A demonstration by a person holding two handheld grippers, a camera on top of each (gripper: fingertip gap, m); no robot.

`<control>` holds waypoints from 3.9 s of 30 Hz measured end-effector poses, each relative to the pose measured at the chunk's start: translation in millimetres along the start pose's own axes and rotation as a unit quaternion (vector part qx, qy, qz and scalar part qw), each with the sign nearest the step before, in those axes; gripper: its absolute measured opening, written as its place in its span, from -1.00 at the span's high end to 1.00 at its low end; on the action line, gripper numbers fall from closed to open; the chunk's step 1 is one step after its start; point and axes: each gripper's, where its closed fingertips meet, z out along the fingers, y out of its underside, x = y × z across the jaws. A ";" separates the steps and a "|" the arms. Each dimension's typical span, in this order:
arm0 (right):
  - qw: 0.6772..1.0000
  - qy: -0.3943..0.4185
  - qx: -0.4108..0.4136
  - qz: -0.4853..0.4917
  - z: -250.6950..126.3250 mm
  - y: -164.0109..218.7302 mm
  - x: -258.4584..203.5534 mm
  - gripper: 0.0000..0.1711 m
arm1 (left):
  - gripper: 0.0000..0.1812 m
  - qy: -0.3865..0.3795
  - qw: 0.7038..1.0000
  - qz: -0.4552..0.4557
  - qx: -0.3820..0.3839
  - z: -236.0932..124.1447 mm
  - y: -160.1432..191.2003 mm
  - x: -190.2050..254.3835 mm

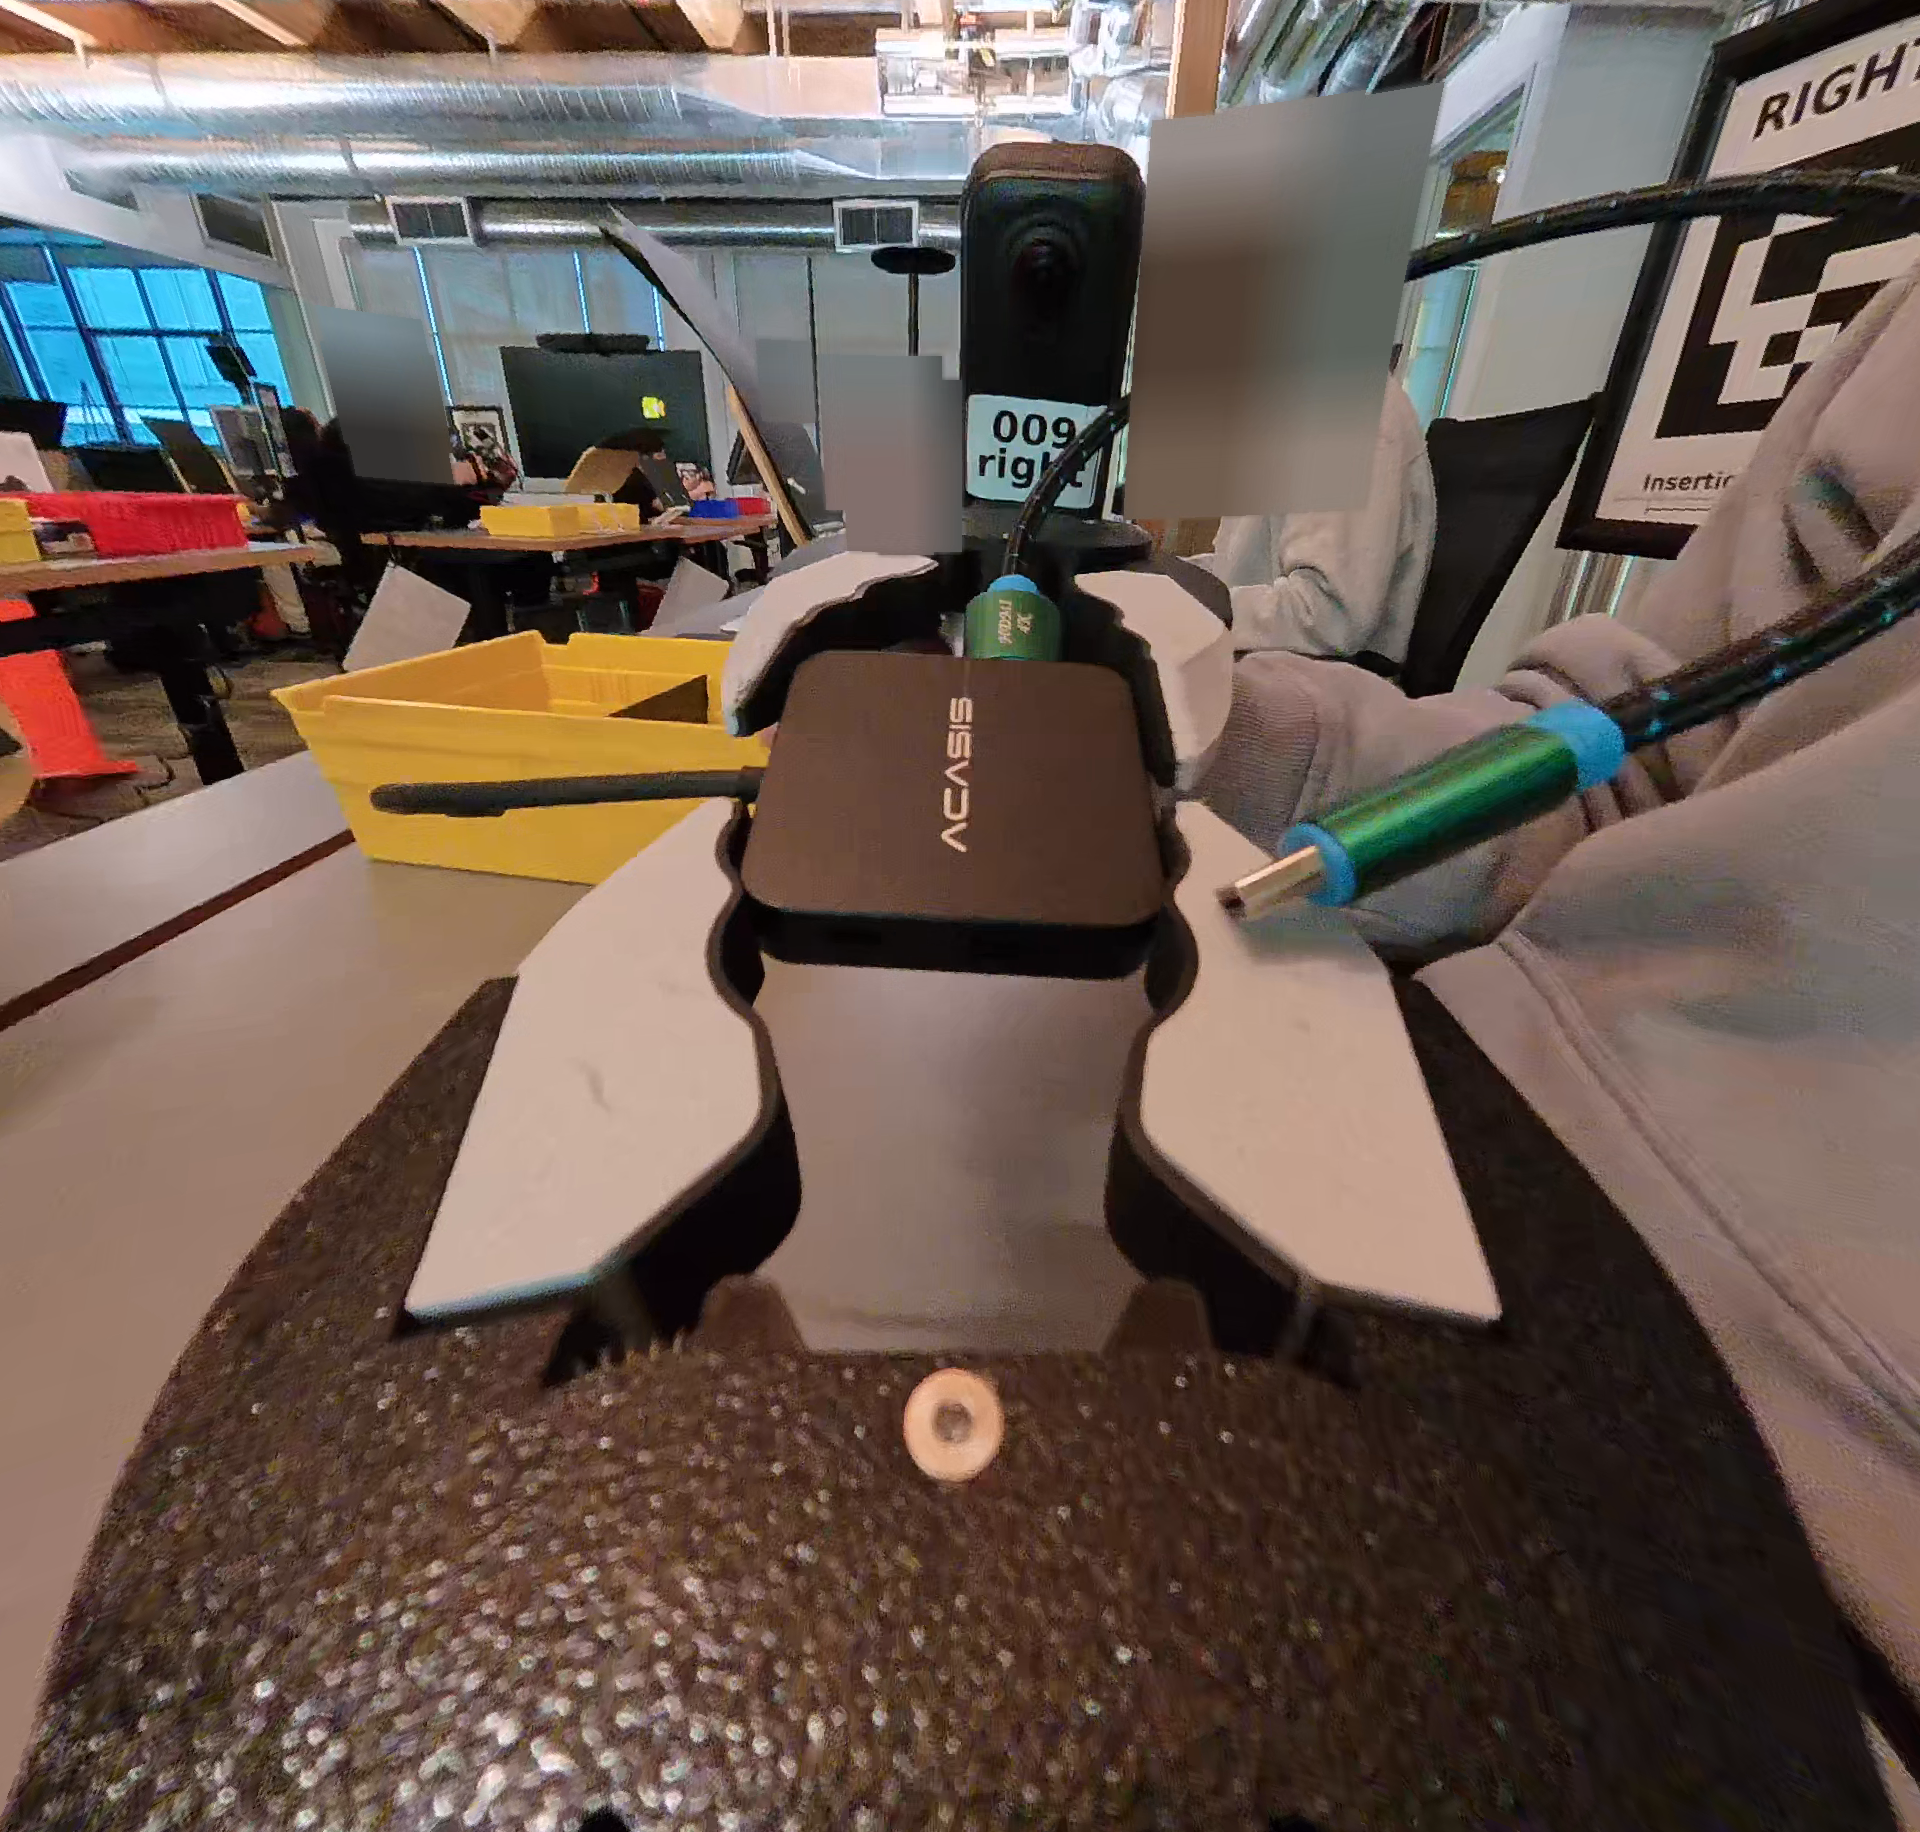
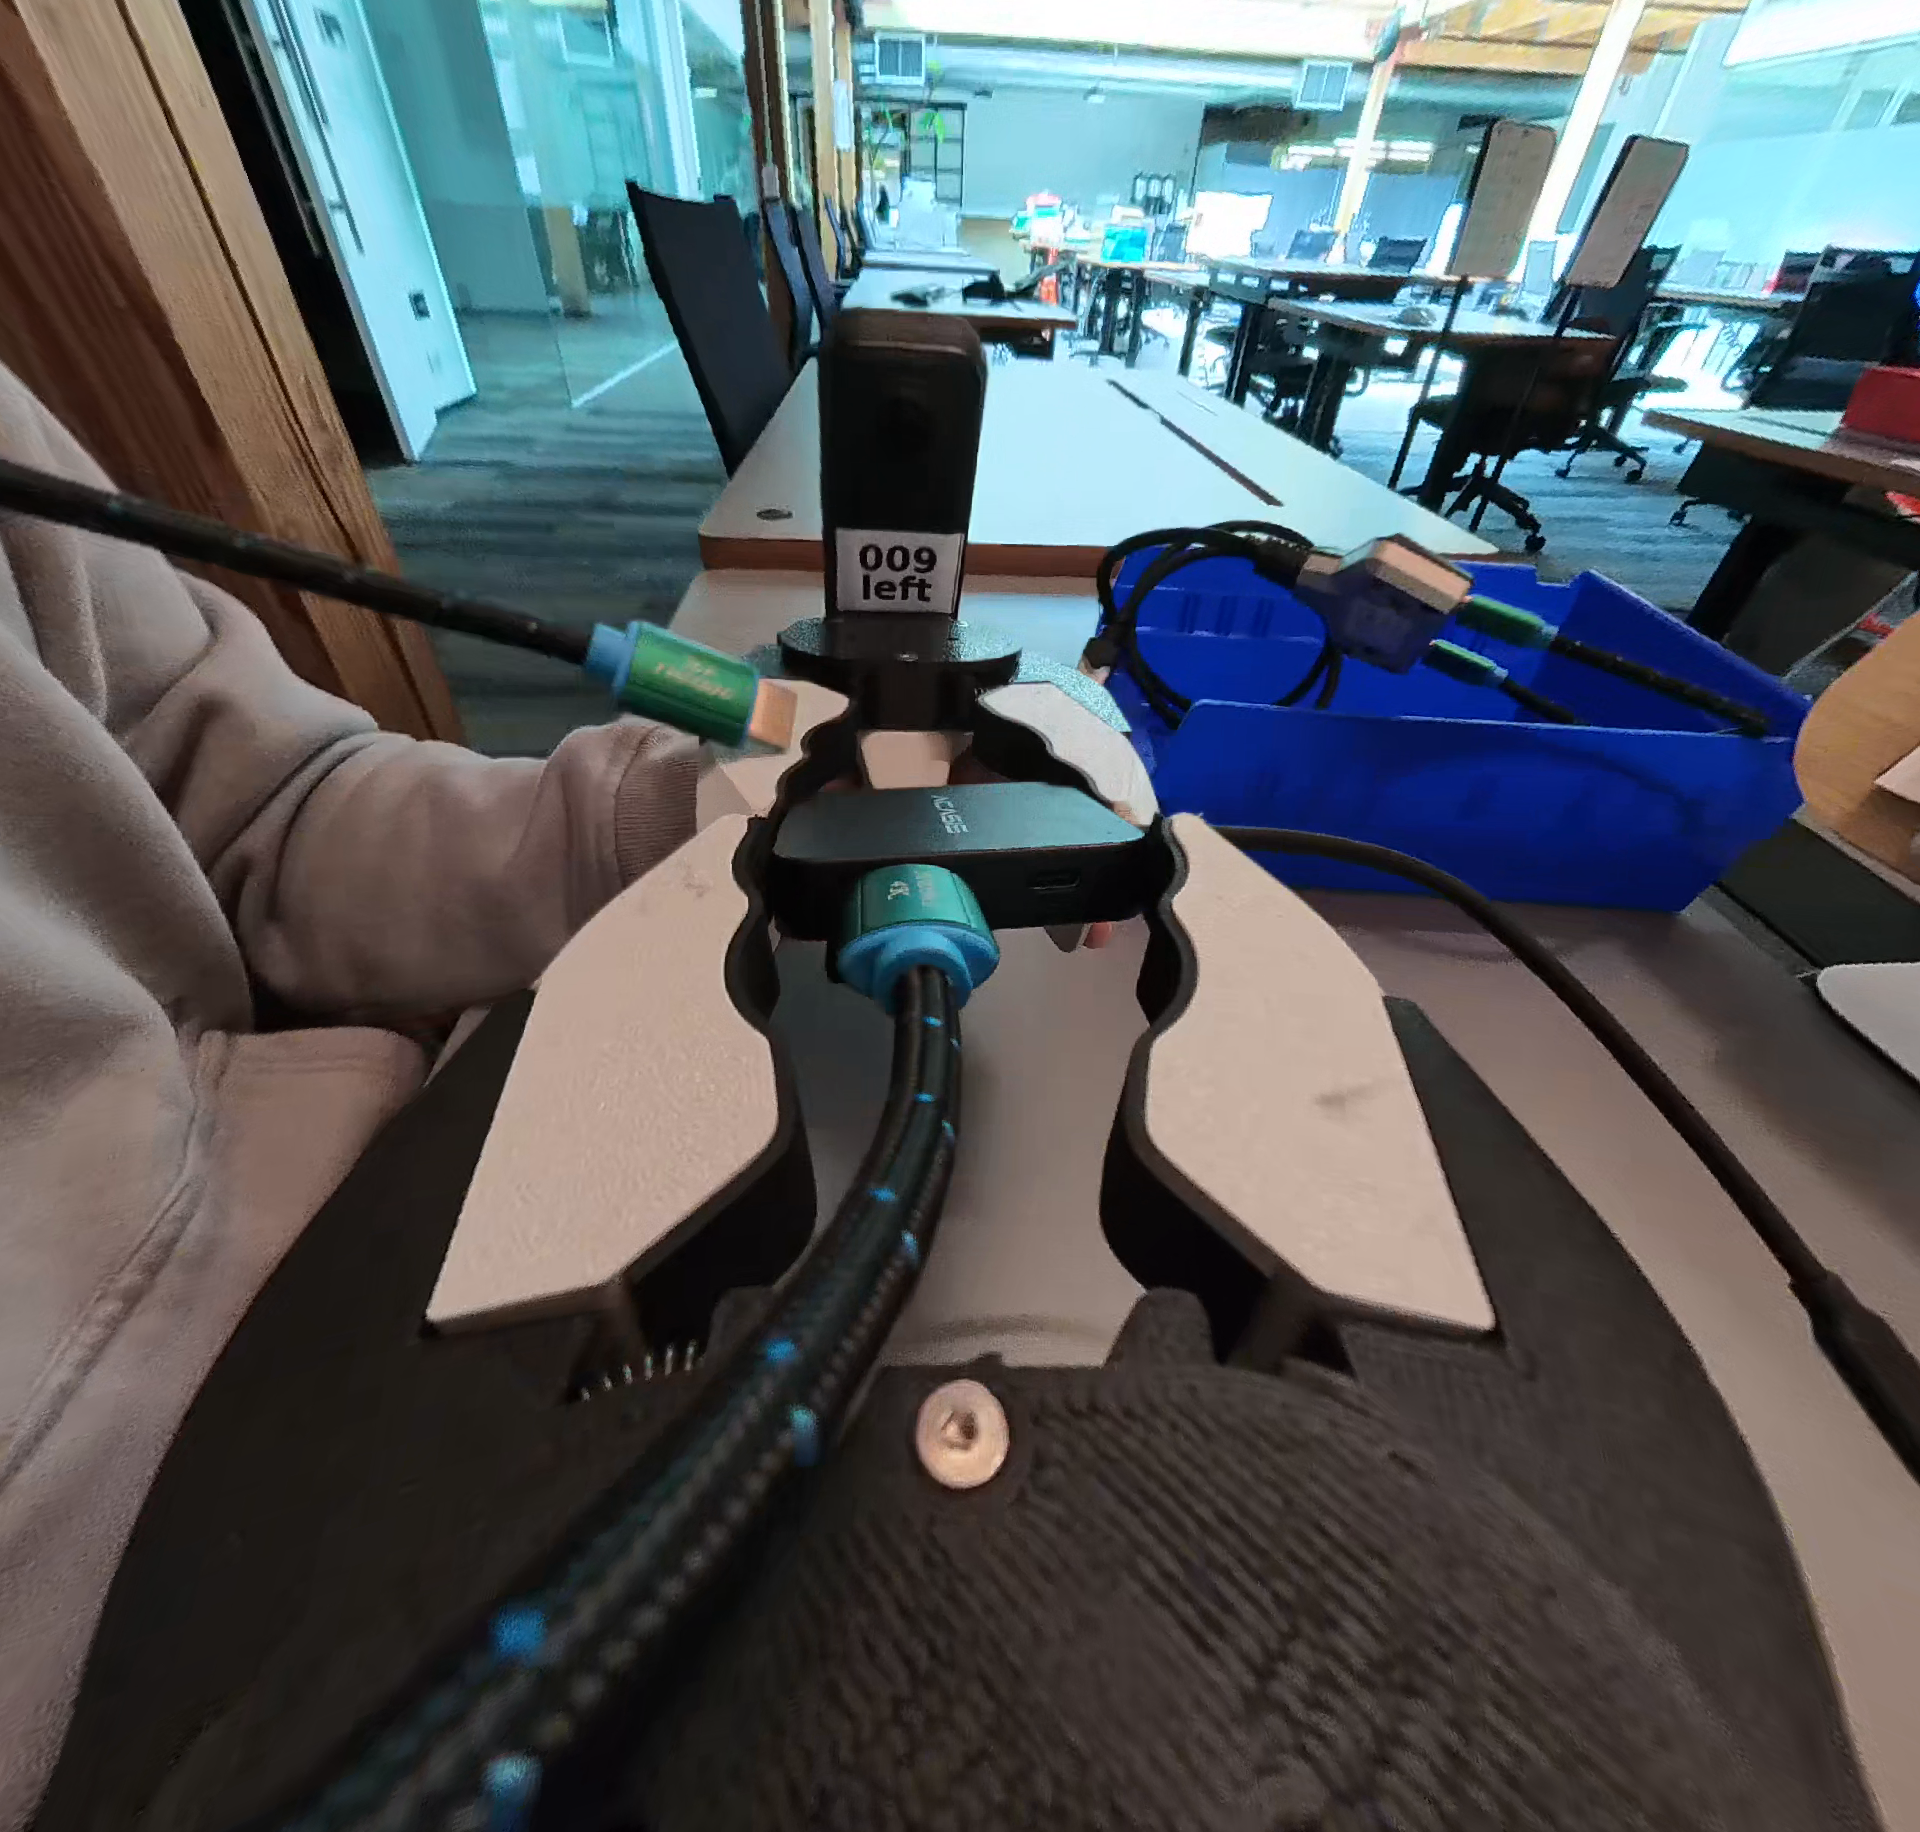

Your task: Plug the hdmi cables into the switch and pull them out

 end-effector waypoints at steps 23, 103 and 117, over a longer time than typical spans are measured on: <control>0.991 0.100 0.089 0.029 -49.9 -2.0 -25.7 0.40 | 0.20 0.030 0.999 0.017 0.009 6.0 -1.3 13.9; 0.781 0.583 -0.210 0.074 -336.6 39.3 96.7 0.75 | 0.20 0.007 1.000 0.011 -0.025 -21.1 2.1 -2.1; 0.685 0.460 -0.409 0.388 -378.4 124.9 124.1 0.75 | 0.20 0.010 0.999 0.001 -0.032 -24.5 5.5 -3.6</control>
